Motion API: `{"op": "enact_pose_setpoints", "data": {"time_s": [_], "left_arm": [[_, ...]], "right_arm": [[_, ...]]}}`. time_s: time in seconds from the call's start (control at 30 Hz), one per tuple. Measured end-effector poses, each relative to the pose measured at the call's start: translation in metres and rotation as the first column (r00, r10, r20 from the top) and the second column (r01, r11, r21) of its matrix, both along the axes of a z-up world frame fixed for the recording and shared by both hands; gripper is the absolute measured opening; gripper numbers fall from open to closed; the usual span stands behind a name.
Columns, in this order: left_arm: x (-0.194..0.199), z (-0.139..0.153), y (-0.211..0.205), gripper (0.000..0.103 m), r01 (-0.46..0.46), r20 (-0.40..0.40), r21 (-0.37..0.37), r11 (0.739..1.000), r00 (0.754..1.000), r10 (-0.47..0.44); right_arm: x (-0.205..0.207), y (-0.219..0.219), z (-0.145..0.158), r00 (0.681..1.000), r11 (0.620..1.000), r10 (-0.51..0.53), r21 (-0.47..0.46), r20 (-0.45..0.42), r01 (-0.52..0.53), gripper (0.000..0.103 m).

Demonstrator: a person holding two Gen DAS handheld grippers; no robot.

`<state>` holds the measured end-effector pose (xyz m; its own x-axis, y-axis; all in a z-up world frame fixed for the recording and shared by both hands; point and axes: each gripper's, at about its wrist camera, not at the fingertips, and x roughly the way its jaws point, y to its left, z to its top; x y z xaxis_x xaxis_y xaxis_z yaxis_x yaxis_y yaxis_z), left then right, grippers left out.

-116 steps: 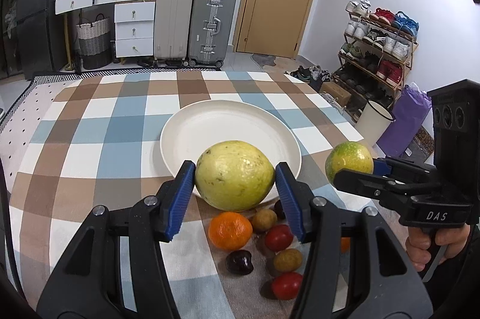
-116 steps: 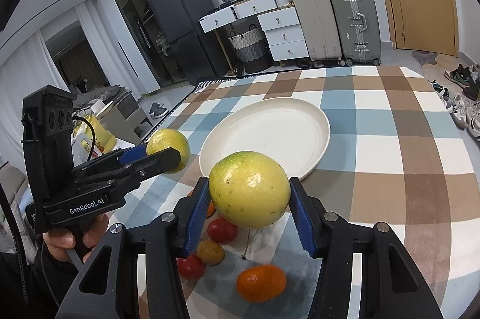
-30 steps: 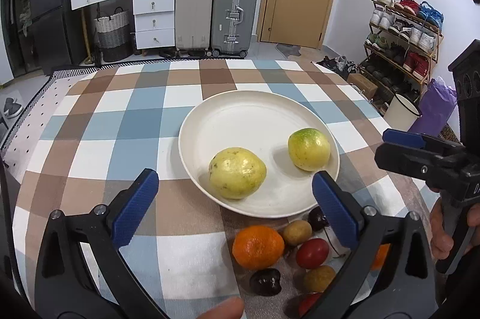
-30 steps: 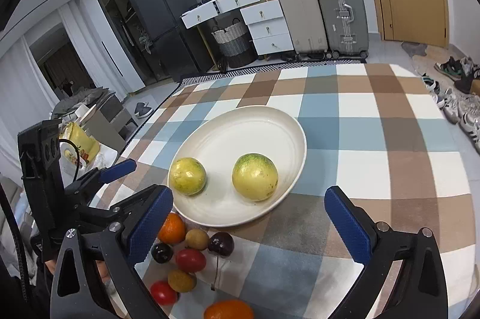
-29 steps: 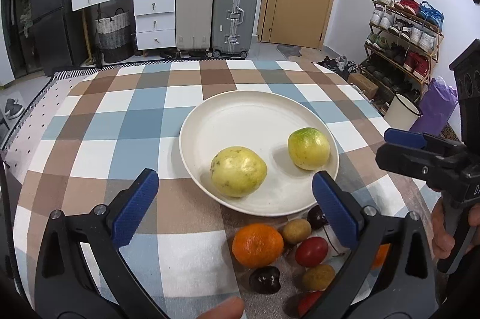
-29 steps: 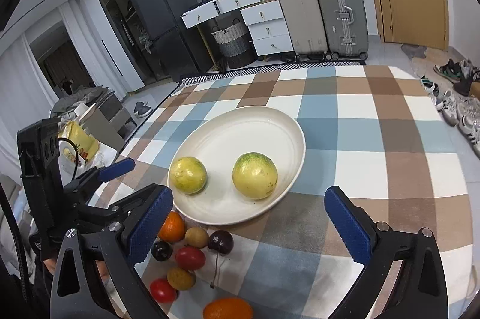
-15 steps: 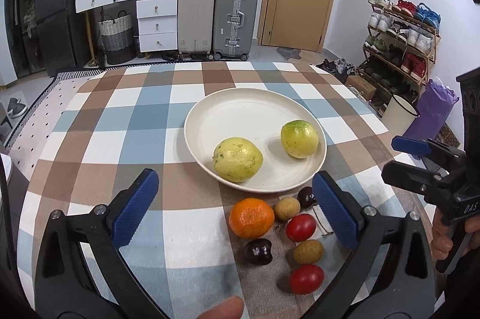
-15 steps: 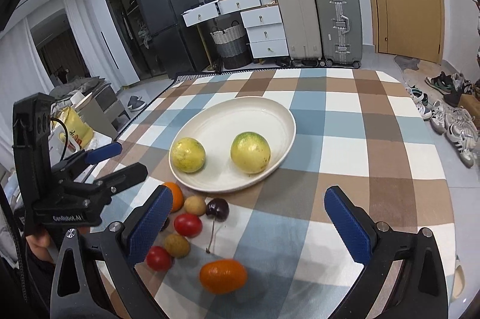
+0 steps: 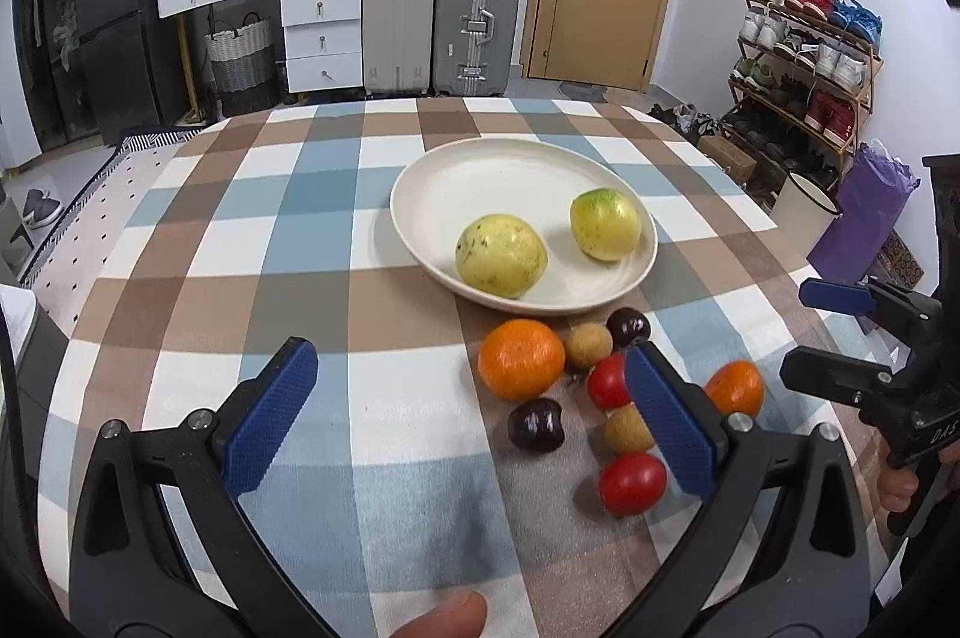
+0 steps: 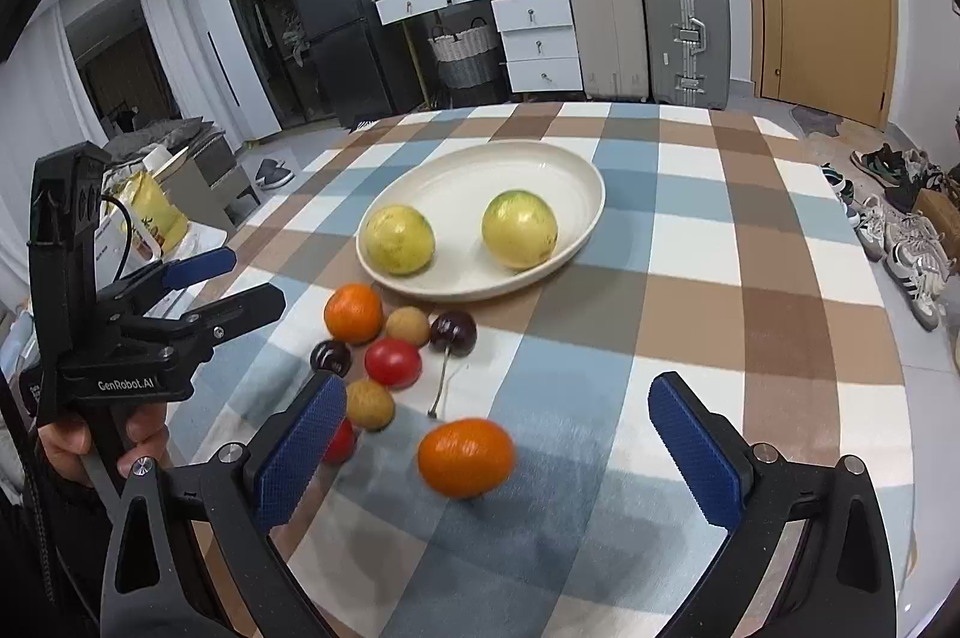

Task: Organize fruits
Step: 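Grasp the dark plum with the left tool while the right tool grasps the orange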

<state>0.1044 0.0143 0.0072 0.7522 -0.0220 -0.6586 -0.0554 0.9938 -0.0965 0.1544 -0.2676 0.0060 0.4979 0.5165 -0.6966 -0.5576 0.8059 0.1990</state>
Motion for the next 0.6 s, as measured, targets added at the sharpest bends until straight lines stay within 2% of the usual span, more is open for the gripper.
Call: {"op": "enact_pose_setpoints", "data": {"time_s": [0.1, 0.6], "left_arm": [[-0.003, -0.005, 0.001, 0.102, 0.002, -0.014, -0.007, 1.0, 1.0, -0.002], [0.0, -0.038, 0.003, 0.102, -0.018, -0.103, -0.032, 0.999, 0.995, 0.015]], "right_arm": [[-0.003, 0.001, -0.007, 1.0, 1.0, -0.002, -0.02, -0.006, 0.002, 0.103], [-0.009, 0.003, -0.03, 0.998, 1.0, 0.012, -0.007, -0.066, -0.013, 0.102]]}}
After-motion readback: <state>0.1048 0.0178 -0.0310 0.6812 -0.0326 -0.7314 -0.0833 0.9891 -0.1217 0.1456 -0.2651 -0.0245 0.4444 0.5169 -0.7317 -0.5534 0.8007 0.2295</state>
